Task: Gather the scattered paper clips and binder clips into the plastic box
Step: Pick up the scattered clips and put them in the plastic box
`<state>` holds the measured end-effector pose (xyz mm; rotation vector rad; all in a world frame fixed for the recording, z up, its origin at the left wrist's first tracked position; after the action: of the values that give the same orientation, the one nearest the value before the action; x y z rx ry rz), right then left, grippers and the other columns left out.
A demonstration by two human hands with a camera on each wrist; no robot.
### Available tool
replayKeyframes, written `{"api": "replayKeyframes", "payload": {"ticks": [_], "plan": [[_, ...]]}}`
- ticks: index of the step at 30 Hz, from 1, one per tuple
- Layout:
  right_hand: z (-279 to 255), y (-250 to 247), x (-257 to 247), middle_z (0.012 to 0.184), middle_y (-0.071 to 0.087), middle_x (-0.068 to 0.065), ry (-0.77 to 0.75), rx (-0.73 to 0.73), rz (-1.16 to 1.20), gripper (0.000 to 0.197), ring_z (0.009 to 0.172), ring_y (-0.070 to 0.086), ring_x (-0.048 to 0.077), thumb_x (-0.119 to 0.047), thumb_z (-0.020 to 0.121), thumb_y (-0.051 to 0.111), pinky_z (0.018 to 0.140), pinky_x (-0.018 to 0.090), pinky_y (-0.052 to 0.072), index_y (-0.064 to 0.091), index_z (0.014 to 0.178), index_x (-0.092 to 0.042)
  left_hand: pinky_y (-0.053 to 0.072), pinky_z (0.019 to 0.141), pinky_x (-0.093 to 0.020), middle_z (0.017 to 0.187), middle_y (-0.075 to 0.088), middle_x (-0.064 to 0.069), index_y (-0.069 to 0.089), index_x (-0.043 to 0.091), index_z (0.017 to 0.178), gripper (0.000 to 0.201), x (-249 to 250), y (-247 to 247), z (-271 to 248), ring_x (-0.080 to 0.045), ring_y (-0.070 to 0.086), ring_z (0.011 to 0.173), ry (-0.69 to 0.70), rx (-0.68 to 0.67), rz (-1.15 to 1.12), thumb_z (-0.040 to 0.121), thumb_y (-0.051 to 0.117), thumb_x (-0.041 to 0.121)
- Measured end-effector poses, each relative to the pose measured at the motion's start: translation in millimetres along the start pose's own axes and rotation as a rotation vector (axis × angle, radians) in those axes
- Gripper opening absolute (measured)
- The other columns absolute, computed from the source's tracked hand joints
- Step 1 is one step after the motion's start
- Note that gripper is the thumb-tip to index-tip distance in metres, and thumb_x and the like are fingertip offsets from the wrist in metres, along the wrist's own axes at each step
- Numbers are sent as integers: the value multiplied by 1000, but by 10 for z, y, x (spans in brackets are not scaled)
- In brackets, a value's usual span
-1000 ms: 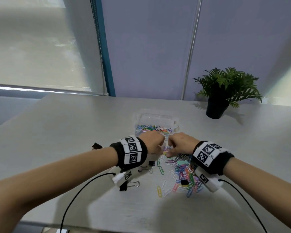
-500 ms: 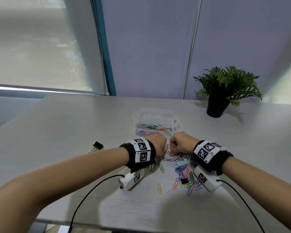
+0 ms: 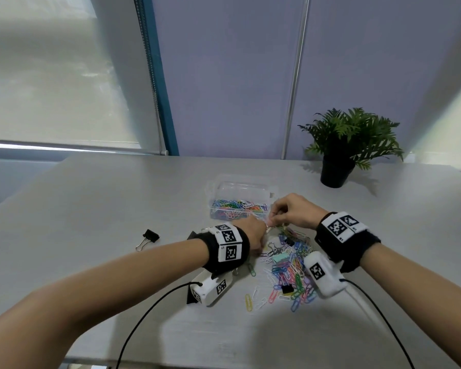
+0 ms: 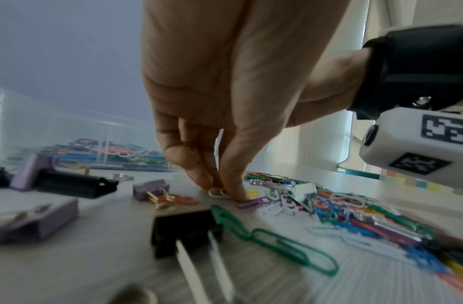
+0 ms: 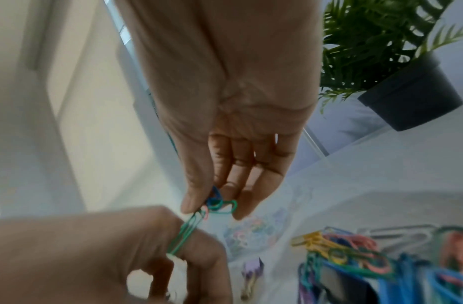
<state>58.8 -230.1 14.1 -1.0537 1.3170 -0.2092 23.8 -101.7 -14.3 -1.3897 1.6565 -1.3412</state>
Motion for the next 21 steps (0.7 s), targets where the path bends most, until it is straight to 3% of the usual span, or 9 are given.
{"api": "replayKeyframes", "payload": {"ticks": [4, 8, 13, 17, 21], "plan": [[-23, -76, -34, 65, 67, 1, 68, -78, 179, 4, 57, 64, 7, -6, 79, 69, 52, 15, 51, 65, 78, -6, 52, 87, -37, 110, 66, -15, 65, 5, 103, 21, -4, -53, -61, -30, 62, 102, 64, -59, 44, 84, 61, 14], [-46, -123, -71, 76, 68, 15, 90, -125, 246, 6, 54, 68, 13, -2, 82, 65, 47, 17, 52, 60, 79, -4, 50, 77, -35, 103, 65, -14, 61, 10, 97, 14, -46, -52, -123, -31, 60, 96, 156, -22, 128, 84, 58, 14], [10, -198, -108, 68, 68, 5, 75, -131, 162, 12, 51, 66, 8, -3, 82, 66, 48, 16, 51, 58, 75, -8, 42, 70, -28, 81, 58, -1, 59, 17, 84, 5, -140, -106, -188, -18, 52, 77, 250, -64, 68, 81, 62, 16], [160, -316, -122, 58, 67, -1, 47, -32, 159, 13, 47, 64, 5, -2, 83, 64, 46, 16, 50, 57, 75, -9, 45, 72, -27, 83, 59, 0, 61, 14, 90, 8, -398, -455, -191, -16, 54, 75, 201, 20, -94, 82, 62, 14], [436, -315, -117, 66, 64, 9, 53, 136, 205, 16, 43, 61, 3, -1, 84, 63, 43, 15, 49, 55, 73, -10, 53, 60, -18, 84, 63, -2, 57, 11, 88, 5, -706, -862, -74, -11, 59, 68, 104, 152, -315, 86, 58, 8]]}}
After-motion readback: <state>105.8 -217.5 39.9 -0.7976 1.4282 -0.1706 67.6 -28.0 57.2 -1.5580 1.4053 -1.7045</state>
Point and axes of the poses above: each hand's wrist, its own z-axis towards the middle knuckle, its own y-axis out of the palm, x = y × z, the point moved 2 cm from there along z, towards the middle knuckle
